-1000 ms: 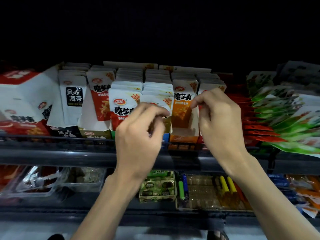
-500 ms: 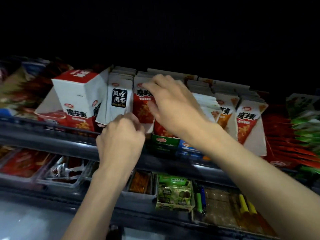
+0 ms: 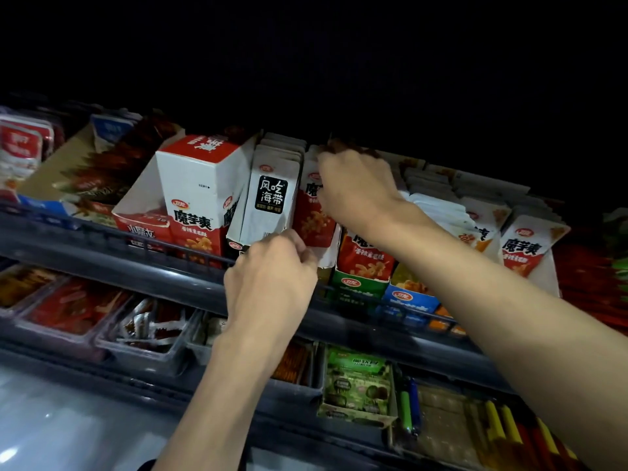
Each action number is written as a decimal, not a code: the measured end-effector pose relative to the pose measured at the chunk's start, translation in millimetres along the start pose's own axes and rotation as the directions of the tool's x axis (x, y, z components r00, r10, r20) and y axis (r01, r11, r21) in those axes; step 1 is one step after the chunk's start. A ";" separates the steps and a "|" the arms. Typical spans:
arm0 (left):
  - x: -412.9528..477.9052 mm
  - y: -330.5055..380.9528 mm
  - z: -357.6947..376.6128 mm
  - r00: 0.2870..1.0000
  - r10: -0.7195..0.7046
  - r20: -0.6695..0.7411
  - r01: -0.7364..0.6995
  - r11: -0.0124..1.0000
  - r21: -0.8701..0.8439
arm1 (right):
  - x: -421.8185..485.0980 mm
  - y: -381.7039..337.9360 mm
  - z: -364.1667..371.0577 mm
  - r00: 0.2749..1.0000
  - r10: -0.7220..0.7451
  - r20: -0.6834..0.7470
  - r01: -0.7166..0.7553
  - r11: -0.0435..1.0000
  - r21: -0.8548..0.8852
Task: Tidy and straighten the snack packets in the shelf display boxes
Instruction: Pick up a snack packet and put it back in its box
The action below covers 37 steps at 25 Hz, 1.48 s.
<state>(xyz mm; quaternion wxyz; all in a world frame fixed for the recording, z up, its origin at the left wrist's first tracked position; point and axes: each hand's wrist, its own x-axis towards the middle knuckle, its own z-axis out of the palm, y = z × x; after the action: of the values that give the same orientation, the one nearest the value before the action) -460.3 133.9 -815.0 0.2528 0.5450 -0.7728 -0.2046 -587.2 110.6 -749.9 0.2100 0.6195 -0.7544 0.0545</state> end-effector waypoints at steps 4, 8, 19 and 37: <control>-1.4 0.7 0.5 1.000 -0.006 -0.005 0.006 1.000 0.007 | -0.8 3.9 5.9 0.998 0.002 -0.070 -0.004 1.000 -0.025; -4.0 4.3 1.4 0.997 0.014 -0.079 -0.015 1.000 -0.020 | -2.4 7.9 11.4 0.978 -0.015 -0.207 0.014 1.000 -0.010; -16.8 21.2 7.7 0.890 0.175 -0.420 -0.404 0.730 -0.551 | -79.0 53.3 -55.9 0.651 0.137 -0.747 0.358 0.812 0.461; -61.9 79.3 38.6 0.733 0.640 0.230 -0.094 0.431 -0.897 | -167.4 117.1 -47.4 0.797 0.575 0.183 -0.133 -0.128 0.983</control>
<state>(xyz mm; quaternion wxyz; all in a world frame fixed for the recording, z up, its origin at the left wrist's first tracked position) -525.3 219.6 -808.9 0.2918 0.0767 -0.7146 -0.6311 -663.4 306.0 -750.6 -0.1939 0.3266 -0.5834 0.7179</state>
